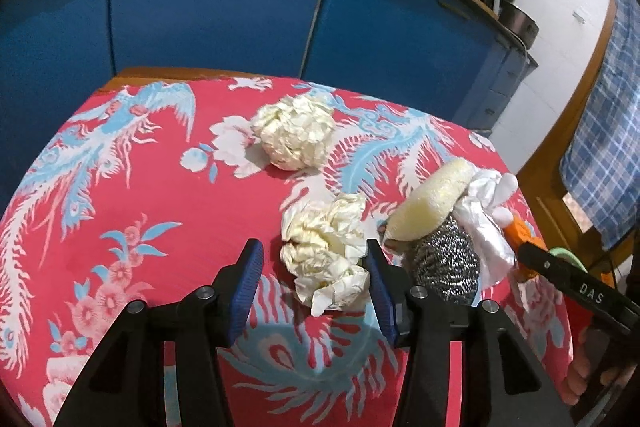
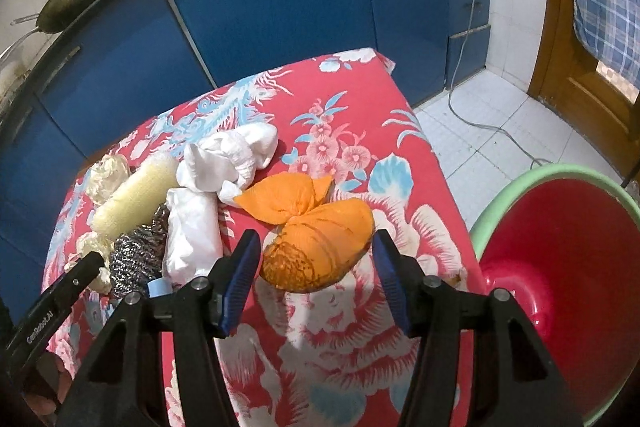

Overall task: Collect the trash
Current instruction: 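Grasp the crumpled cream paper with the left gripper while the right grasps the orange knotted bundle, then drop the cream paper into the red bucket with the left gripper while the right drops the orange bundle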

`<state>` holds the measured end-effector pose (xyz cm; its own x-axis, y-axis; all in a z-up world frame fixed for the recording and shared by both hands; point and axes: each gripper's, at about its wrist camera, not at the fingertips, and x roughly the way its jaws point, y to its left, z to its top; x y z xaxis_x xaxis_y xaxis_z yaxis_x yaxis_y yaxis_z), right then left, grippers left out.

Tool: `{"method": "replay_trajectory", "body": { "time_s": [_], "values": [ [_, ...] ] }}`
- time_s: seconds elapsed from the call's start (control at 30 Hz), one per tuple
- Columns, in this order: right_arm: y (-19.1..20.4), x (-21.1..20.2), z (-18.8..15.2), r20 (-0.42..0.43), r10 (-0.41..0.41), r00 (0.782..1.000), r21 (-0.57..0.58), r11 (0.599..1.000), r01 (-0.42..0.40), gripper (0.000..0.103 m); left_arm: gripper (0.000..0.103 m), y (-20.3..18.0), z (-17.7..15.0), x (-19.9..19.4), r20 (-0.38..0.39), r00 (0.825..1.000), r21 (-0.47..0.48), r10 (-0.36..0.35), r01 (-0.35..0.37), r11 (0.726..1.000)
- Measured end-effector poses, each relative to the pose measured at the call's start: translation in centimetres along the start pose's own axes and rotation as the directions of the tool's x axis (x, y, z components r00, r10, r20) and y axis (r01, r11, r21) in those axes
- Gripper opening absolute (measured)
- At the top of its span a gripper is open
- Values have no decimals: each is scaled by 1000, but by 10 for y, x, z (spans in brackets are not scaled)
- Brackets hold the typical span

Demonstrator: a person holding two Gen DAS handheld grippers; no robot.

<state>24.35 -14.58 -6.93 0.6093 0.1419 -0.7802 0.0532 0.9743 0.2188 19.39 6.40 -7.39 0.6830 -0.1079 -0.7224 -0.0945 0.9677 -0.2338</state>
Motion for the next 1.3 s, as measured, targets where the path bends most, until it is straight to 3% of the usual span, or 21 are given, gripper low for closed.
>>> {"method": "replay_trajectory", "body": {
  "time_s": [0.1,0.2,0.47,0.83,1.3],
  "values": [
    [2,1,-1,5,-3,1000,-12,1000,3,59,51,-3,-2,2,-8,1000,11,-13,13,1000],
    [2,1,-1,13,-8,1000,-21,1000,8,59,39,-6,-3,5,-23,999,19,-31,31,999],
    [0,0,-2,5,-1,1000,-25,1000,1,40,30,-6,-3,2,-8,999,23,-49,50,999],
    [0,-46,-8,62,39,997,-32,999,-38,39,29,-14,-3,-31,41,997,44,-73,71,997],
    [-14,-112,-30,136,60,989,-4,998,-60,39,29,-49,-9,-83,93,983,101,-155,146,984]
  ]
}}
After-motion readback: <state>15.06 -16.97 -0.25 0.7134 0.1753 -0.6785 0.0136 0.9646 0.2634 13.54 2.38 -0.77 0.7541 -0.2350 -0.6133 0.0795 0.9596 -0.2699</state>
